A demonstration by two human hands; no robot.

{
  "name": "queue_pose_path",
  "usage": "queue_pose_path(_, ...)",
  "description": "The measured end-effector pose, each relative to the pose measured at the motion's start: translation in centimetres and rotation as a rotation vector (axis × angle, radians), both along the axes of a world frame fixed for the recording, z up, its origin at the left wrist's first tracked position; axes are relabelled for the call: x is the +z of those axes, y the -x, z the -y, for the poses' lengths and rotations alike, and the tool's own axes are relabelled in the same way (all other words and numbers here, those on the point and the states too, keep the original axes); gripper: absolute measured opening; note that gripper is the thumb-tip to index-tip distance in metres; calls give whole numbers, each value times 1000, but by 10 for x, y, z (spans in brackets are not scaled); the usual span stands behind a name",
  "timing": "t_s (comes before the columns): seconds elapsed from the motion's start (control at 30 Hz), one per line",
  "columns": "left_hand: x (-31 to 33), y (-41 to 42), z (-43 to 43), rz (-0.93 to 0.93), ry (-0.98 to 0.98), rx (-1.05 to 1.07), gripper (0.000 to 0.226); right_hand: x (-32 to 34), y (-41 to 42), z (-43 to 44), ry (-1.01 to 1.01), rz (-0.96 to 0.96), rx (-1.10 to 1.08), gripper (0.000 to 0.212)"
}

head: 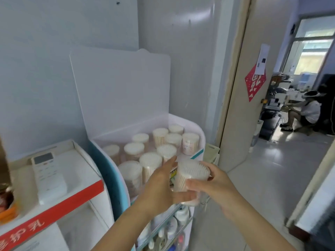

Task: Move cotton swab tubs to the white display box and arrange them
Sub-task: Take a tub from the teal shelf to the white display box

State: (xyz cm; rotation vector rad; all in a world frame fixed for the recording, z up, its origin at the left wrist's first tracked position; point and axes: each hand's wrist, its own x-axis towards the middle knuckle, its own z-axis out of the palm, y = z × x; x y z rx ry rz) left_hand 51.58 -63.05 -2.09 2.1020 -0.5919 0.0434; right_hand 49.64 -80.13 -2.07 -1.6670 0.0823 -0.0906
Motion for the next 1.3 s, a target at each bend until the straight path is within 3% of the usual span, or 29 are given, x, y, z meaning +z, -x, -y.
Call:
queue_pose_path(0.1, -5, -38, -6, 223, -412, 155, 84, -9, -41, 17, 32, 8, -109, 64)
queue_pose_path(0.23, -19, -67, -22, 435, -674, 307, 54, -10, -97, 31, 57, 58, -220, 64)
queue_pose_path(0.3, -23, -78, -29, 444, -809, 392, 50, -11, -128, 32, 122, 79, -231, 64)
queue_pose_path(0.4, -27, -86, -38, 377, -905, 452, 38, -20, -170, 27, 306, 102, -231, 90)
queue_pose_path(0.47, -28, -88, -38, 332, -961, 491, 34, -25, -187, 22, 379, 84, -202, 91)
queue_pose_path(0.57, -26, -88, -34, 301, -979, 544, 37, -40, -207, 22, 456, 70, -121, 90)
queue_pose_path(0.67, -20, -86, -25, 232, -904, 597, 22, -50, -217, 27, 495, 97, -35, 83)
queue_pose_path(0.73, -18, -86, -19, 205, -919, 639, 27, -53, -223, 33, 531, 120, 26, 77)
queue_pose_path(0.87, -18, -77, -12, 101, -909, 662, 41, -54, -222, 41, 641, 125, 100, 90)
queue_pose_path(1.0, -20, -58, -9, 127, -966, 609, 59, -34, -196, 15, 835, 436, 2, 85)
queue_pose_path(1.13, -7, -21, -16, 238, -903, 757, 58, -1, -168, -36, 694, 708, 187, 77)
queue_pose_path(1.3, 5, 57, -59, 120, -879, 992, 51, 9, -124, -98, 539, 724, 534, 70)
